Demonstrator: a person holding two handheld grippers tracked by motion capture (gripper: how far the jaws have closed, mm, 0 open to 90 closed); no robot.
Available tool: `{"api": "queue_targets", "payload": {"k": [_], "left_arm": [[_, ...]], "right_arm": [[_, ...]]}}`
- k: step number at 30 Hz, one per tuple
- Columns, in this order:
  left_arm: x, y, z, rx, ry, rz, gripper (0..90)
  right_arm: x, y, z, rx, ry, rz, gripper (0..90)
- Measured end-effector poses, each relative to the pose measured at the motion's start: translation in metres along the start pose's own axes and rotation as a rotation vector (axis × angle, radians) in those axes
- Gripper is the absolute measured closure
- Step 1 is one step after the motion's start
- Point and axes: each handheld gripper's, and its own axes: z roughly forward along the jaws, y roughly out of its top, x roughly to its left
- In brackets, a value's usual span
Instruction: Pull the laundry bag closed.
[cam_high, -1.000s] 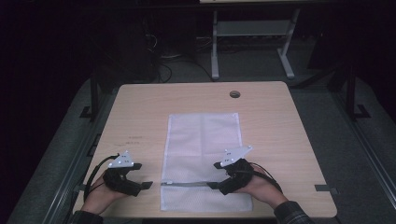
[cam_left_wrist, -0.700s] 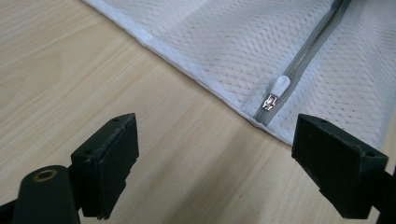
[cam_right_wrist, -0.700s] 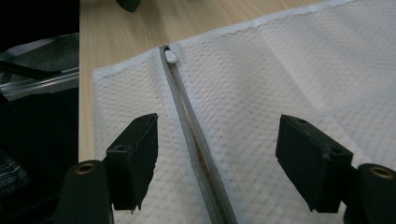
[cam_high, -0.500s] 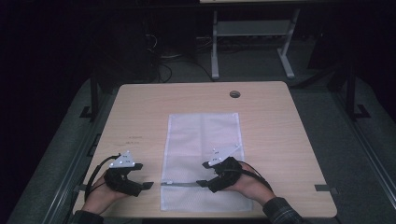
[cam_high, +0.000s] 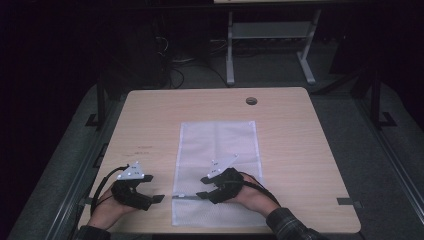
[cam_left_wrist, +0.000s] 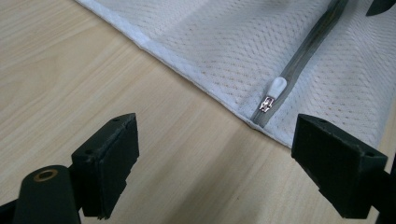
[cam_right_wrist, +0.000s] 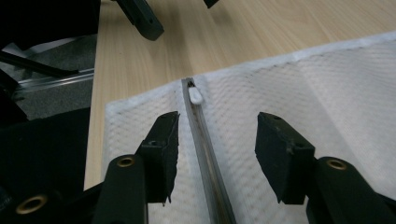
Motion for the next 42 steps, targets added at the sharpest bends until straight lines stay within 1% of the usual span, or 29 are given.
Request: {"api": "queue_targets", "payload": {"k": [6,12,14,20,24,33,38,40,42], "left_arm": [[0.0,0.0,0.0,-0.003,-0.002,0.001,14.3],[0.0,0.001,0.0,-0.001,-0.004,0.004,14.3],[0.0,0.001,0.0,-0.001,-0.005,0.004,14.4],[-0.001,0.001,0.001,-0.005,-0.007,0.0,14.4],[-0.002,0.001,0.001,-0.004,-0.008,0.002,14.3],[-0.002,0.001,0.001,0.002,-0.01,0.006,14.4],[-0.002,0.001,0.001,0.004,-0.01,0.009,14.3],[-0.002,0.001,0.001,0.004,-0.009,0.008,14.4],[-0.002,0.001,0.001,0.004,-0.009,0.008,14.4]], "right_arm": [[0.0,0.008,0.013,-0.004,0.029,-0.017,55.8],[0.0,0.015,0.028,0.003,0.058,-0.019,61.0],[0.0,0.017,0.033,0.006,0.064,-0.027,62.2],[0.001,0.02,0.048,0.015,0.082,-0.03,64.6],[0.003,0.021,0.059,0.033,0.093,-0.038,65.7],[0.002,0.02,0.073,0.056,0.096,-0.035,68.2],[0.004,0.019,0.079,0.086,0.091,-0.055,70.5],[0.005,0.018,0.08,0.1,0.088,-0.068,74.0],[0.005,0.018,0.08,0.101,0.088,-0.069,78.6]]}}
